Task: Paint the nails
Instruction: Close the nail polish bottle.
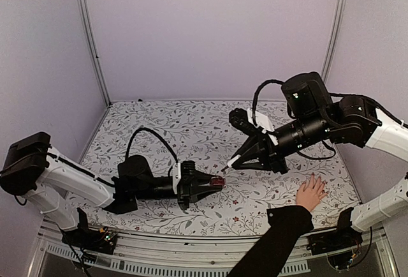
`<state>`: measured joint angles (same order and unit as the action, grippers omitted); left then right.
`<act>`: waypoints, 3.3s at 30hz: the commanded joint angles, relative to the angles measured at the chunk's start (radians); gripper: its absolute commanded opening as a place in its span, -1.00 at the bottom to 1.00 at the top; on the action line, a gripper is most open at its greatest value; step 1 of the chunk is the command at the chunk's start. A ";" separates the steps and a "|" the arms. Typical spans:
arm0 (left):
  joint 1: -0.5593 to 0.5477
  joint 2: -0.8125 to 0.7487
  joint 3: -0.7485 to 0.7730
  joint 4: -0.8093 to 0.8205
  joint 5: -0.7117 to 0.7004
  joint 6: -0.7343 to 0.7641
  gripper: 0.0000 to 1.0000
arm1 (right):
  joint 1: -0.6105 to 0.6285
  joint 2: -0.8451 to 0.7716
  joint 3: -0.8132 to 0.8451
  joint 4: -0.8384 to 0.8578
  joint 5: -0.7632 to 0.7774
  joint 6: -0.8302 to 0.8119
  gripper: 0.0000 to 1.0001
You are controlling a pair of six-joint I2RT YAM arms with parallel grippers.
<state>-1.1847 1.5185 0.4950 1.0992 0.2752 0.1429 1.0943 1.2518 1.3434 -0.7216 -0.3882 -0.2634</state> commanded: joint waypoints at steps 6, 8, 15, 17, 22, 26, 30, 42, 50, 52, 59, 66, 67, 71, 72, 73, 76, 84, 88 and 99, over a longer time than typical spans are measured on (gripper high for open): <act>-0.015 0.015 0.059 -0.087 -0.024 -0.042 -1.00 | 0.033 -0.001 0.016 -0.031 0.099 -0.009 -1.00; -0.015 0.016 0.066 -0.096 -0.023 -0.045 -1.00 | 0.040 0.000 0.013 -0.032 0.114 -0.011 -1.00; -0.013 0.034 0.070 -0.095 -0.023 -0.058 -1.00 | 0.049 0.005 -0.014 -0.027 0.142 -0.012 -1.00; -0.012 0.036 0.069 -0.094 -0.024 -0.064 -1.00 | 0.051 0.005 -0.021 -0.026 0.152 -0.011 -1.00; -0.010 0.040 0.067 -0.087 -0.022 -0.071 -1.00 | 0.054 0.005 -0.040 -0.015 0.159 -0.017 -1.00; -0.010 0.037 0.064 -0.085 -0.024 -0.078 -1.00 | 0.056 0.001 -0.050 -0.015 0.163 -0.017 -1.00; -0.010 0.035 0.060 -0.078 -0.024 -0.084 -1.00 | 0.061 0.002 -0.056 -0.013 0.166 -0.019 -1.00; -0.010 0.037 0.052 -0.063 -0.024 -0.098 -1.00 | 0.068 0.007 -0.080 -0.002 0.174 -0.022 -1.00; -0.010 0.045 0.055 -0.071 -0.019 -0.091 -1.00 | 0.070 0.012 -0.073 0.001 0.189 -0.022 -1.00; -0.011 0.051 0.055 -0.072 -0.019 -0.091 -1.00 | 0.070 0.011 -0.072 0.001 0.187 -0.022 -1.00; -0.011 0.060 0.062 -0.076 -0.018 -0.088 -1.00 | 0.070 0.007 -0.073 0.007 0.172 -0.026 -1.00; -0.011 0.057 0.061 -0.076 -0.016 -0.089 -1.00 | 0.070 0.000 -0.097 0.011 0.184 -0.026 -1.00; -0.011 0.056 0.060 -0.076 -0.015 -0.089 -1.00 | 0.070 -0.001 -0.101 0.012 0.185 -0.028 -1.00; -0.011 0.053 0.064 -0.076 -0.011 -0.091 -1.00 | 0.072 0.000 -0.108 0.012 0.196 -0.030 -1.00; -0.010 0.052 0.064 -0.077 -0.011 -0.091 -1.00 | 0.072 0.000 -0.109 0.011 0.198 -0.030 -1.00; -0.011 0.050 0.065 -0.077 -0.010 -0.091 -1.00 | 0.072 0.000 -0.110 0.013 0.200 -0.031 -1.00; -0.012 0.048 0.068 -0.088 -0.006 -0.088 -1.00 | 0.073 -0.001 -0.113 0.014 0.203 -0.031 -1.00; -0.014 0.062 0.083 -0.106 -0.004 -0.084 -1.00 | 0.076 -0.002 -0.109 0.013 0.213 -0.033 -1.00; -0.016 0.065 0.087 -0.122 -0.007 -0.078 -1.00 | 0.077 -0.006 -0.108 0.013 0.221 -0.031 -1.00; -0.027 0.072 0.106 -0.159 -0.020 -0.060 -1.00 | 0.078 -0.005 -0.119 0.014 0.222 -0.031 -1.00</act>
<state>-1.1954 1.5867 0.5812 0.9421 0.2577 0.0700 1.1614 1.2587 1.2415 -0.7292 -0.1837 -0.2893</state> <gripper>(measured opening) 0.208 0.133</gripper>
